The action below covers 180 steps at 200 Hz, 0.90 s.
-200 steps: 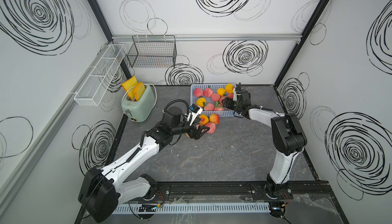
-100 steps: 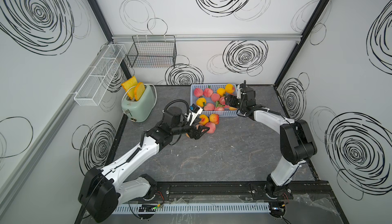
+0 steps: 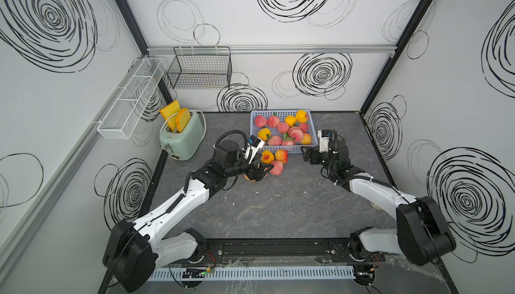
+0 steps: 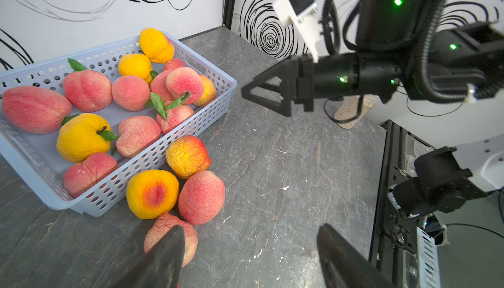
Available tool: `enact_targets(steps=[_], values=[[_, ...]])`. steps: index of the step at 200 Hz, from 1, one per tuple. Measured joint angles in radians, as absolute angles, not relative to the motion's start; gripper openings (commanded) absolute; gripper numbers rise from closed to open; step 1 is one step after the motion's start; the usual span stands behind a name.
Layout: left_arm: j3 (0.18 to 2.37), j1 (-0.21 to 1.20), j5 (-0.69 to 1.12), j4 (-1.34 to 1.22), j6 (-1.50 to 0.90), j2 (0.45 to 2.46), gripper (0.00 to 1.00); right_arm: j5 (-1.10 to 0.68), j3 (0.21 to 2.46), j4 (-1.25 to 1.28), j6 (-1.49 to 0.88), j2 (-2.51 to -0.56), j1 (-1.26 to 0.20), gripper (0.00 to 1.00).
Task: Put the peaches into the basket
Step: Place the peach in the basket, then pick up the peach from the center of the board.
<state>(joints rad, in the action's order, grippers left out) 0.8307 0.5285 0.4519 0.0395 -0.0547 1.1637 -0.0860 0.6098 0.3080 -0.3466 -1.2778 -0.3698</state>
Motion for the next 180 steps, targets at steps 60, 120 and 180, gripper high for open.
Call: enact_targets(steps=[60,120,180], values=[[0.808,0.516,0.34,0.045,-0.057,1.167,0.82,-0.062,0.286,0.422,-0.286,-0.977,-0.475,0.83],[0.789,0.514,0.231,0.068,-0.1,1.182,0.82,-0.045,0.146,0.513,-0.255,-0.81,-0.526,0.82],[0.736,0.514,0.146,0.105,-0.195,1.238,0.83,-0.044,0.15,0.554,-0.236,-0.871,-0.571,0.8]])
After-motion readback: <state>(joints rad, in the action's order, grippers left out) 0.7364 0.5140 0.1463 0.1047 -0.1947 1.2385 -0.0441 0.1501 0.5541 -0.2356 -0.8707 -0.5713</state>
